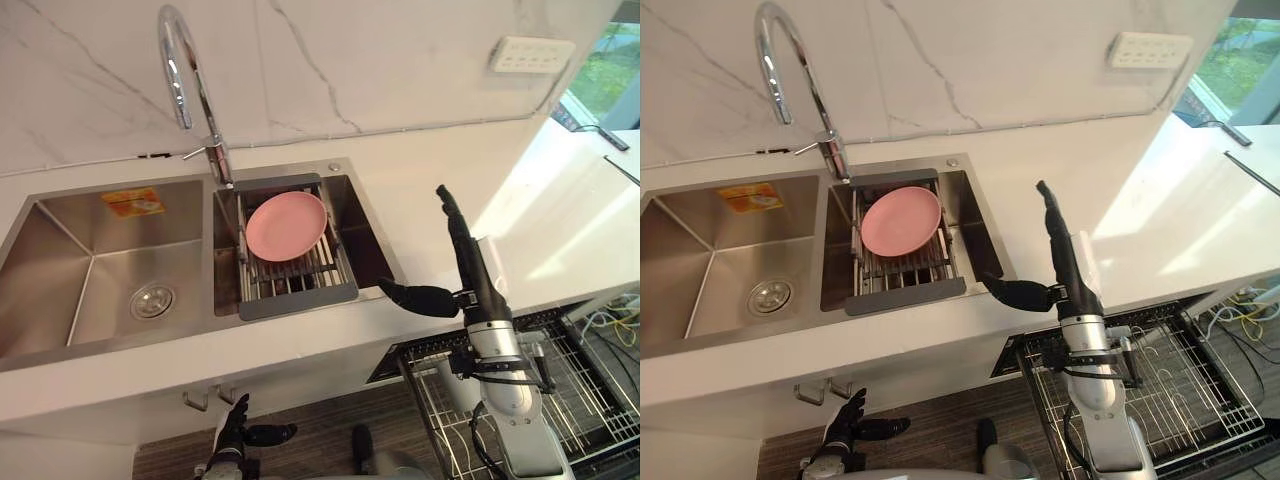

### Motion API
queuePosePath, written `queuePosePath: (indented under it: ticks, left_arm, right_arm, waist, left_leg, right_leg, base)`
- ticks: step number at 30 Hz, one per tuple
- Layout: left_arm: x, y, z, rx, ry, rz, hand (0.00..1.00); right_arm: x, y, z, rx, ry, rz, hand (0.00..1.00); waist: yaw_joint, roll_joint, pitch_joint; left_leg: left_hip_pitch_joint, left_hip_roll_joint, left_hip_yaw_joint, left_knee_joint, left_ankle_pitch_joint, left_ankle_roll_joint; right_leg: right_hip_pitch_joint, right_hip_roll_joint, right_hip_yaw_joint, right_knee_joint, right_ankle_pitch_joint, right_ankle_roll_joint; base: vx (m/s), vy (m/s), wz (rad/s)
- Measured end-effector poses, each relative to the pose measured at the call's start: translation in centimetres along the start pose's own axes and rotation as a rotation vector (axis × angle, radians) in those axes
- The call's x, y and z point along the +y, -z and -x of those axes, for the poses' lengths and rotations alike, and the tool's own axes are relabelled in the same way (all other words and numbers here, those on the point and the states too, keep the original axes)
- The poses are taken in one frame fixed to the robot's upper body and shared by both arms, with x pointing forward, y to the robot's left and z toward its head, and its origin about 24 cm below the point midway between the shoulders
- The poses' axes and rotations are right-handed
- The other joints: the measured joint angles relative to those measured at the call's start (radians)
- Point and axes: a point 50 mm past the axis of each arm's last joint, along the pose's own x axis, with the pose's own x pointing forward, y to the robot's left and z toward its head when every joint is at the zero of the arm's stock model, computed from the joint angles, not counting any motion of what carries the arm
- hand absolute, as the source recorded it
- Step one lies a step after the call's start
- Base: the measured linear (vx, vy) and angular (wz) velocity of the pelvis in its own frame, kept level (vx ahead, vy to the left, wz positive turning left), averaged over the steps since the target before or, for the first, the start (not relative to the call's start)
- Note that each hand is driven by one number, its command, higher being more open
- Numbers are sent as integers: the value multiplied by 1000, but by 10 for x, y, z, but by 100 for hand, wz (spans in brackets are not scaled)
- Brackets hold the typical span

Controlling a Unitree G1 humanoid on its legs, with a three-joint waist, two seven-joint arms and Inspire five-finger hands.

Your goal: Walk over to the sink, pick up the cup, carry it to the dishwasher, place the cup inside the dishwasher, then close the dishwasher door

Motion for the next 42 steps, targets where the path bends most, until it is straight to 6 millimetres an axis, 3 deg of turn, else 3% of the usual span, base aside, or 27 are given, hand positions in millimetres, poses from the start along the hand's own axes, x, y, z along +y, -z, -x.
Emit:
queuePosePath:
  ticks: [4, 12, 15, 18, 26, 39, 42]
  left_arm:
    - [0, -2, 0, -8, 1, 1, 100]
    - [1, -11, -2, -50, -7, 24, 100]
    - [3, -12, -2, -56, -9, 23, 100]
    - [6, -14, -2, -73, -16, 19, 100]
    - [6, -19, -3, -91, -18, 21, 100]
    - [5, -25, -3, -119, -29, 25, 100]
    - [3, -29, -4, -131, -25, 19, 100]
  right_arm:
    - [7, 0, -17, -33, -58, 9, 100]
    - [2, 3, -44, -69, -97, 117, 100]
    - [1, 4, -54, -77, -89, 176, 100]
    - [-1, 6, -57, -81, -86, 238, 100]
    - [-3, 21, -63, -38, -72, 437, 100]
    - [-3, 9, -82, -98, 55, 598, 100]
    - [-11, 5, -87, -105, 123, 612, 100]
  waist:
    - [16, 0, 0]
    - [58, -10, 8]
    - [58, -16, 13]
    - [61, -27, 22]
    - [65, -27, 28]
    - [72, -21, 60]
    - [72, -16, 78]
  left_leg:
    - [-32, 0, -20, 6, 4, -6]
    - [-88, 3, -55, 19, 16, -13]
    - [-98, 4, -68, 25, 16, -13]
    - [-112, 3, -74, 27, 16, -13]
    - [-142, -1, -103, 37, 19, -16]
    - [-176, -3, -116, 38, 33, -24]
    - [-187, -3, -132, 34, 42, -23]
  right_leg:
    - [-22, -2, -25, 9, -5, -4]
    - [-53, -13, -83, 48, -35, -9]
    - [-55, -15, -95, 51, -40, -10]
    - [-71, -17, -99, 69, -49, -10]
    - [-90, -26, -123, 84, -58, -10]
    - [-119, -30, -135, 98, -61, -14]
    - [-121, -32, -147, 98, -67, -11]
  base:
    - [30, -5, 18]
    - [0, -12, 25]
    - [-25, -21, 13]
    - [-36, -18, 6]
    - [-6, -6, 10]
    - [-13, -7, 3]
    - [-52, -24, 14]
